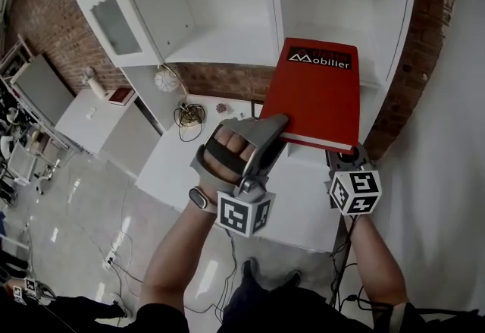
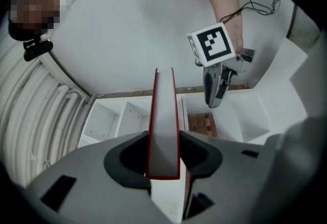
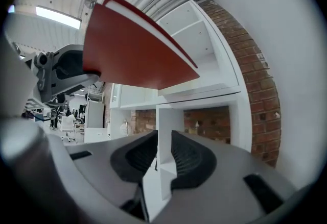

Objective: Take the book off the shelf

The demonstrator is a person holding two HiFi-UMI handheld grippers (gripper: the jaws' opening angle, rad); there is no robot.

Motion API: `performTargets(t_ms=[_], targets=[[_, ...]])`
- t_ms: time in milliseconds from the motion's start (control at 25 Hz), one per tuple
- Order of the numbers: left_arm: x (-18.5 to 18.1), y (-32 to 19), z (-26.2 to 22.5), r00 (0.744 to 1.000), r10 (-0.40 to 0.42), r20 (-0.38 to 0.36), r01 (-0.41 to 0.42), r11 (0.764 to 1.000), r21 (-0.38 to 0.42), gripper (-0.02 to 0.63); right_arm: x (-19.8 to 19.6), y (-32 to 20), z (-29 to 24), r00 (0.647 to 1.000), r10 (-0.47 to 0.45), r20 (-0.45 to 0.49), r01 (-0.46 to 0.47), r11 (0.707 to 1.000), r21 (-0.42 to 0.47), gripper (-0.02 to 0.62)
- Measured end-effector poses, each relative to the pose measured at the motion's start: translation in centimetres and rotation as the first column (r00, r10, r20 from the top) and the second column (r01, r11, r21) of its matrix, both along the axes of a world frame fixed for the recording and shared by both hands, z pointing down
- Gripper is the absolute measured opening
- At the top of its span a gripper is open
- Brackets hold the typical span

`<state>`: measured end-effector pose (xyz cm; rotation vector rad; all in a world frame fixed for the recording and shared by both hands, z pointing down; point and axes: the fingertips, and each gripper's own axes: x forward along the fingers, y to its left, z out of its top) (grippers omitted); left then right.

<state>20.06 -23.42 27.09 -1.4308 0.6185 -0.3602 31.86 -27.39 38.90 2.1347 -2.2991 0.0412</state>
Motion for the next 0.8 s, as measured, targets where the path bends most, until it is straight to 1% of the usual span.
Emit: performTargets(t_ms=[160, 240, 360, 520, 640, 800], targets=[[-1.9, 2.9, -0.6, 0.999, 0.030, -0.041, -0.030, 0.999, -0.018, 0.169, -2.0, -1.0, -0.5, 0.999, -0.043, -0.001, 0.043, 0.999, -0.008, 0.080], [-2.8, 3.4, -0.6, 0.998, 0.022, -0.054, -0.022, 1.000, -0.011, 0.168, -2.9, -1.7, -0.4, 0.998, -0.056, 0.003, 0.056, 0.998, -0.011, 0.080], [-5.8, 3.5, 0.7, 0.998, -0.028, -0.057, 0.027, 0.999, -0.019, 0.169, -5.8, -2.2, 1.0, 0.995, -0.096, 0.013, 0.097, 0.995, -0.030, 0.078], [-11.3, 2.6, 2.8, 0.993, -0.118, -0.025, 0.117, 0.993, -0.018, 0.169, -10.6, -2.9, 1.4, 0.989, -0.147, 0.001, 0.147, 0.988, -0.037, 0.074], [-14.5, 1.6, 3.7, 0.987, -0.162, -0.002, 0.162, 0.987, -0.011, 0.169, -13.2, -3.9, 1.7, 0.984, -0.177, -0.008, 0.176, 0.983, -0.048, 0.072], [-18.2, 0.3, 4.6, 0.977, -0.214, 0.010, 0.214, 0.977, -0.017, 0.169, -16.7, -4.6, 1.5, 0.977, -0.214, -0.016, 0.213, 0.976, -0.054, 0.072]])
